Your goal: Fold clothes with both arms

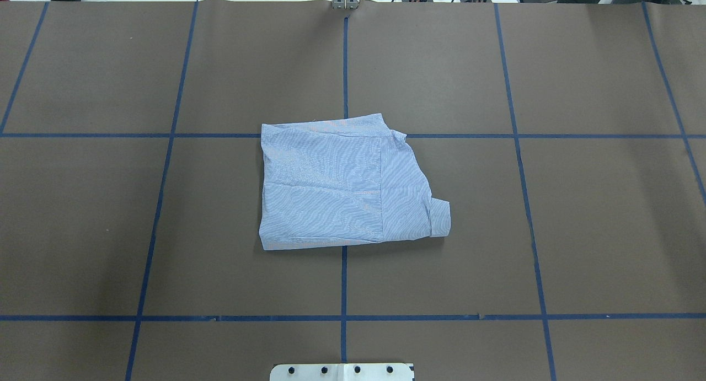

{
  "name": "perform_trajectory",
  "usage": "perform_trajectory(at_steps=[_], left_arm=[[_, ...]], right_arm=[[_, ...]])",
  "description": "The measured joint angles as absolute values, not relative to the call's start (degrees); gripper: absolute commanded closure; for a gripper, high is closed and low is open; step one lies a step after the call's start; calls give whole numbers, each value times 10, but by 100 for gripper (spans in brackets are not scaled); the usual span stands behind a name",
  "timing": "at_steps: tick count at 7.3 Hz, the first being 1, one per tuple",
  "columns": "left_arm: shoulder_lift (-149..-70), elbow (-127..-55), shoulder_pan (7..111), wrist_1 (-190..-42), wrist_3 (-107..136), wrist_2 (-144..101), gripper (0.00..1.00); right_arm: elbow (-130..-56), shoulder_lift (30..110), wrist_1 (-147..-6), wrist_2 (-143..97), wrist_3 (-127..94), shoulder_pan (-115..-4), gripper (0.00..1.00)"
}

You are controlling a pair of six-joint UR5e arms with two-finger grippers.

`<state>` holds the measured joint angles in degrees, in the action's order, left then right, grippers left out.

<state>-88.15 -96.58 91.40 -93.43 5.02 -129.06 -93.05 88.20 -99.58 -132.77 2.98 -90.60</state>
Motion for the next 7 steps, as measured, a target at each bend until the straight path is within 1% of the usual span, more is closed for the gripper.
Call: perform_trajectory(at_steps=[7], left_arm=[[-881, -966, 914, -934, 48, -1291, 0]], right_arm=[[-937, 883, -996, -1339, 30, -910, 0]])
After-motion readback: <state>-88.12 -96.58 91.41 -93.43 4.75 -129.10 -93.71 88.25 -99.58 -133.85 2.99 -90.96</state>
